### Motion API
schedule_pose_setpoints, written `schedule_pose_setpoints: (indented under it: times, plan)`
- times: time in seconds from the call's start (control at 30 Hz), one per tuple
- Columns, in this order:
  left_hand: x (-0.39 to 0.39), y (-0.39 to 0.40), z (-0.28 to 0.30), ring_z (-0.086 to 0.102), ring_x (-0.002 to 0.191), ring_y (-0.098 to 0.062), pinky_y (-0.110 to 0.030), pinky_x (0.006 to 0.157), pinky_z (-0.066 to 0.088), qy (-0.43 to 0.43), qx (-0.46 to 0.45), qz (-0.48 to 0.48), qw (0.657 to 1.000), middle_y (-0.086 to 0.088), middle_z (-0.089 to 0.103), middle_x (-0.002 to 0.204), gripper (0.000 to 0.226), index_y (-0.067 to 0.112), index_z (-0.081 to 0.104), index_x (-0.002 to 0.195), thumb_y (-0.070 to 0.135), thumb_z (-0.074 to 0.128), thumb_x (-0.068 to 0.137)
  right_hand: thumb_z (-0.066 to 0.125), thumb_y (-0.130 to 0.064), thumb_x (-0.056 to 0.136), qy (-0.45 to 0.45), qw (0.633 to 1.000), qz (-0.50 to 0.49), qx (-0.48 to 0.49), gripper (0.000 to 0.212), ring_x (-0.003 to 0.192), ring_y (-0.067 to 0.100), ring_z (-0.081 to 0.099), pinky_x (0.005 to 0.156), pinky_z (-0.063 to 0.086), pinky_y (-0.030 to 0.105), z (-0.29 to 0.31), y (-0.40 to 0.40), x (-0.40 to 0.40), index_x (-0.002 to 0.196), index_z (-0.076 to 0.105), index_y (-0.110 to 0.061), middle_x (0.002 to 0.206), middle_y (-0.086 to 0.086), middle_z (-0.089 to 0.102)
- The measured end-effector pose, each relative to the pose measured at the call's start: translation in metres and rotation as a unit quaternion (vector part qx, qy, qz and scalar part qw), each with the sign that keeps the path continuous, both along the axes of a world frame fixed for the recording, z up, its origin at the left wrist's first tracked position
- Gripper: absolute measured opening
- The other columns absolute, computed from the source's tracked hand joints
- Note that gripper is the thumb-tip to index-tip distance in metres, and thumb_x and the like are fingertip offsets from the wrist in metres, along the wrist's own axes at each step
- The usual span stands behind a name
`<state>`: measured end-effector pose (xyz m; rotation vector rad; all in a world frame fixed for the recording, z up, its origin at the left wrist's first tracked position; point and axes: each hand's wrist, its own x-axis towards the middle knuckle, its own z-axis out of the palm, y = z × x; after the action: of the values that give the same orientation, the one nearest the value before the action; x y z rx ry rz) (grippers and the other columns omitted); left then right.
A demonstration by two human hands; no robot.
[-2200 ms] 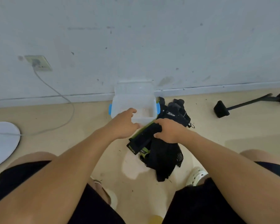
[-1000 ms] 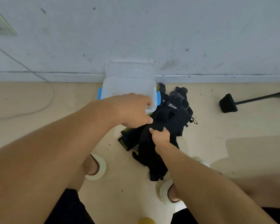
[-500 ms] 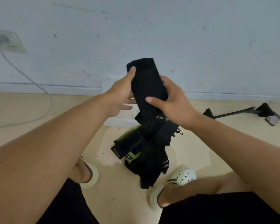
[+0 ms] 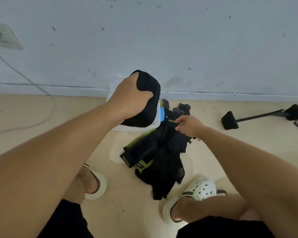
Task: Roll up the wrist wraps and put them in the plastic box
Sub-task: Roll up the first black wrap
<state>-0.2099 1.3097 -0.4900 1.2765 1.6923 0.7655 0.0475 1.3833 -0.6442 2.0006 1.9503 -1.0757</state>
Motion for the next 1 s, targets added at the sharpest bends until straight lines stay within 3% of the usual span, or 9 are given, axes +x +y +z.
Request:
schedule_pose_setpoints:
  times: [0.17, 0.3, 0.37, 0.47, 0.6, 0.7, 0.8, 0.87, 1.0]
  plan:
    - [-0.001, 0.005, -0.015, 0.057, 0.118, -0.021, -0.023, 0.074, 0.042, 0.025, -0.015, -0.057, 0.998, 0.003, 0.058, 0.133, 0.047, 0.024, 0.049, 0.145, 0.014, 0.060, 0.101, 0.070, -0.017, 0.097, 0.059, 0.982, -0.182, 0.006, 0.060, 0.119, 0.028, 0.062, 0.105, 0.050, 0.035, -0.075, -0.008, 0.010, 0.152, 0.045, -0.012, 0.137, 0.011, 0.065]
    - [0.000, 0.005, -0.027, 0.059, 0.120, -0.020, -0.030, 0.089, 0.047, 0.046, -0.025, -0.107, 0.993, 0.008, 0.060, 0.135, 0.060, 0.037, 0.043, 0.154, 0.012, 0.057, 0.101, 0.076, -0.021, 0.092, 0.144, 0.911, -0.387, -0.012, 0.085, 0.132, 0.037, 0.057, 0.110, 0.050, 0.049, -0.125, -0.021, 0.016, 0.162, 0.027, -0.018, 0.152, 0.011, 0.052]
    - [0.002, 0.004, -0.031, 0.058, 0.125, -0.015, -0.028, 0.098, 0.048, 0.048, -0.029, -0.134, 0.989, 0.015, 0.057, 0.143, 0.071, 0.047, 0.034, 0.158, 0.011, 0.057, 0.101, 0.078, -0.017, 0.090, 0.195, 0.863, -0.465, -0.014, 0.085, 0.134, 0.036, 0.055, 0.111, 0.048, 0.051, -0.139, -0.025, 0.023, 0.160, 0.030, -0.018, 0.153, 0.010, 0.052]
    - [0.004, 0.003, -0.035, 0.053, 0.129, -0.006, -0.009, 0.086, 0.040, 0.042, -0.037, -0.156, 0.986, 0.021, 0.052, 0.149, 0.074, 0.051, 0.031, 0.158, 0.010, 0.057, 0.103, 0.078, -0.013, 0.091, 0.262, 0.801, -0.537, -0.032, 0.063, 0.122, 0.032, 0.062, 0.100, 0.054, 0.043, -0.147, -0.024, 0.030, 0.144, 0.045, -0.012, 0.139, 0.009, 0.061]
    - [0.006, 0.006, -0.037, 0.052, 0.123, -0.002, -0.005, 0.077, 0.038, 0.046, -0.038, -0.164, 0.985, 0.025, 0.051, 0.148, 0.075, 0.057, 0.030, 0.156, 0.012, 0.057, 0.103, 0.081, -0.025, 0.089, 0.289, 0.758, -0.577, -0.096, 0.058, 0.099, 0.027, 0.070, 0.074, 0.056, 0.035, -0.149, -0.016, 0.038, 0.136, 0.053, -0.005, 0.122, 0.010, 0.069]
    - [0.008, 0.006, -0.038, 0.053, 0.117, -0.002, -0.006, 0.073, 0.038, 0.058, -0.040, -0.166, 0.984, 0.025, 0.052, 0.145, 0.077, 0.062, 0.028, 0.154, 0.012, 0.057, 0.103, 0.078, -0.024, 0.092, 0.287, 0.753, -0.583, -0.102, 0.040, 0.085, 0.023, 0.070, 0.077, 0.055, 0.037, -0.154, -0.015, 0.041, 0.122, 0.064, -0.002, 0.102, 0.008, 0.072]
    - [0.010, 0.007, -0.041, 0.055, 0.118, -0.003, -0.004, 0.071, 0.039, 0.067, -0.044, -0.170, 0.982, 0.022, 0.052, 0.147, 0.078, 0.060, 0.025, 0.156, 0.011, 0.056, 0.103, 0.069, -0.026, 0.099, 0.267, 0.797, -0.537, -0.075, 0.040, 0.107, 0.031, 0.070, 0.084, 0.056, 0.040, -0.153, -0.013, 0.040, 0.132, 0.061, -0.004, 0.123, 0.010, 0.070]
    - [0.010, 0.007, -0.042, 0.056, 0.122, -0.006, -0.006, 0.076, 0.041, 0.068, -0.044, -0.168, 0.982, 0.020, 0.051, 0.149, 0.079, 0.058, 0.025, 0.158, 0.010, 0.056, 0.103, 0.065, -0.025, 0.101, 0.232, 0.835, -0.498, -0.020, 0.038, 0.115, 0.035, 0.064, 0.092, 0.053, 0.042, -0.148, -0.012, 0.031, 0.135, 0.059, -0.006, 0.133, 0.014, 0.065]
    - [0.010, 0.009, -0.038, 0.056, 0.129, -0.016, -0.027, 0.096, 0.048, 0.062, -0.028, -0.153, 0.986, 0.014, 0.049, 0.152, 0.079, 0.055, 0.024, 0.159, 0.010, 0.056, 0.102, 0.057, -0.027, 0.103, 0.216, 0.869, -0.436, 0.086, 0.026, 0.109, 0.028, 0.060, 0.099, 0.050, 0.042, -0.116, -0.008, 0.004, 0.123, 0.058, -0.011, 0.114, 0.008, 0.065]
